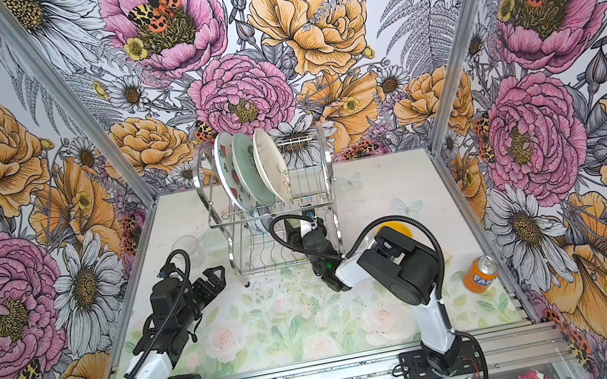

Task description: Unload the mixed dishes from the dish rack

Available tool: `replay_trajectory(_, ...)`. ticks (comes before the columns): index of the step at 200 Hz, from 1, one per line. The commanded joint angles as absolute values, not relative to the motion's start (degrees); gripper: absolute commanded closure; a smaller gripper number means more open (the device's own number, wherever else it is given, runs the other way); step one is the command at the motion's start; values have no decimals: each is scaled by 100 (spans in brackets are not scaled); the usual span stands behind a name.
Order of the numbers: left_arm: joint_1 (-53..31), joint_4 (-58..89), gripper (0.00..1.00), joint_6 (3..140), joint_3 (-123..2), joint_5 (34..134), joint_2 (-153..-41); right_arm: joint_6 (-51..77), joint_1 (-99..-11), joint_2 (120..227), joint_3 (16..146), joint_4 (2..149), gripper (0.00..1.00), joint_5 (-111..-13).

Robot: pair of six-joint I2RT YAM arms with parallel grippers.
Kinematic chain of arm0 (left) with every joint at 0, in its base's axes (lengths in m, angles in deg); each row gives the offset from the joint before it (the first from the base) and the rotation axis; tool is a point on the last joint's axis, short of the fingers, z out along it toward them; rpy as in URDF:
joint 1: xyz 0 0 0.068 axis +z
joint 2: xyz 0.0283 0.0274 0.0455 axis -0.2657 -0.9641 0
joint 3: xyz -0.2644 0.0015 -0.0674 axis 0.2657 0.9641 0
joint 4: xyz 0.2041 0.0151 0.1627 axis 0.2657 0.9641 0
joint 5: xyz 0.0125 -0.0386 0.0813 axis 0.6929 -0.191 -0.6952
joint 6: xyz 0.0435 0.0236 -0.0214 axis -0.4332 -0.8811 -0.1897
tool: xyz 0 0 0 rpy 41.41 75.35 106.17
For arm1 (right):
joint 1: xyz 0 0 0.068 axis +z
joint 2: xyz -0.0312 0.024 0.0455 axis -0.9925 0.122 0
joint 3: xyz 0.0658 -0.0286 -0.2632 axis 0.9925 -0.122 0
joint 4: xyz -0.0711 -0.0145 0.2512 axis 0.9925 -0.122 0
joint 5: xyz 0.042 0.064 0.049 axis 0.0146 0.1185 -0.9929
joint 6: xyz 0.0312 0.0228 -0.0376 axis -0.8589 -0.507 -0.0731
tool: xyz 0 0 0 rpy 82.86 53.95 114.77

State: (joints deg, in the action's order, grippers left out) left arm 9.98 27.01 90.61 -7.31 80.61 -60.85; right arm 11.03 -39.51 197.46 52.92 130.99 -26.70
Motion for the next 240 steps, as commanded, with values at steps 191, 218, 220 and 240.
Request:
replay_trajectory(191, 1014, 4154, 1, 10143, -1026, 8561, -3930, 931, -3439, 18227, 4208, 13220, 37, -2561)
replay_trajectory(218, 993, 4187, 1, 10271, -999, 8639, -3668, 828, -3413, 18125, 4087, 13215, 38, -2561)
replay_trajectory(220, 982, 4189, 1, 10276, -999, 8648, -3667, 813, -3408, 18119, 4079, 13212, 38, -2561)
replay_trajectory(240, 933, 4204, 1, 10305, -1050, 8719, -3689, 764, -3377, 18044, 4038, 13221, 38, -2563)
